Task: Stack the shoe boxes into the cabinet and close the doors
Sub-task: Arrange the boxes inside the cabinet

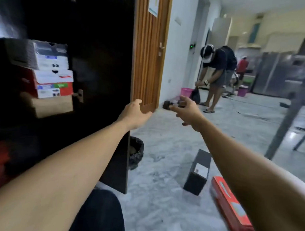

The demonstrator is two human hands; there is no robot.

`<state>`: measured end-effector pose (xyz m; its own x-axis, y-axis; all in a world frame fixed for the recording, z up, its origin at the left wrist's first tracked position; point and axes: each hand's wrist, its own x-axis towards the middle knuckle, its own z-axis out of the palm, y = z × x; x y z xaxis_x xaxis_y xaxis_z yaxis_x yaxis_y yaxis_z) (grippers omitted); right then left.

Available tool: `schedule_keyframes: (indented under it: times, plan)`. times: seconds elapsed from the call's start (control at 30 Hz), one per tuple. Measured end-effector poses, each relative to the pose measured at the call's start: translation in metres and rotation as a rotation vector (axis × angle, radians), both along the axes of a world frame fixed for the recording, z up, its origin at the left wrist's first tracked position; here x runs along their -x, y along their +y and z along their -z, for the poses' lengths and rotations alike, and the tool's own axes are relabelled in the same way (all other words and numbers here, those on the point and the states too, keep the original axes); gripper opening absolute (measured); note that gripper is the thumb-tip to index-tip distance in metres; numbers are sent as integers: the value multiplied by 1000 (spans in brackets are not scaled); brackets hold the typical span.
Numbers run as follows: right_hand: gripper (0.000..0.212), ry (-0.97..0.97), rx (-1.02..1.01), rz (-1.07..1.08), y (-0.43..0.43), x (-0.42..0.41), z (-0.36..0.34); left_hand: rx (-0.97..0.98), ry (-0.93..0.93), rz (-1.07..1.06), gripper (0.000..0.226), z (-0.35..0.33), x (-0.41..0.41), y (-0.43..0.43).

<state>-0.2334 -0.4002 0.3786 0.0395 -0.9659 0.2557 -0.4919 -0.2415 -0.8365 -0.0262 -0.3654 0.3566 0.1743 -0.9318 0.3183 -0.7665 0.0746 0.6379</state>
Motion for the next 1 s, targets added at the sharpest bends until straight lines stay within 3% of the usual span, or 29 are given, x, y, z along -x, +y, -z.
schedule_keyframes:
  times: [0.27, 0.5, 0.63, 0.87, 1.0]
  plan:
    - [79, 81, -132, 279, 22, 141, 54, -163, 25, 276, 80, 58, 108, -44]
    - [80, 18, -207, 490, 27, 250, 110, -248, 41, 479, 78, 108, 210, -78]
    - [78, -35, -297, 558, 17, 298, 183, -330, -25, 597, 73, 156, 264, -99]
    - [68, -92, -531, 665, 14, 338, 347, -497, -173, 670, 84, 262, 319, -141]
    - [84, -75, -548, 744, 8, 343, 417, -522, -235, 739, 67, 308, 351, -159]
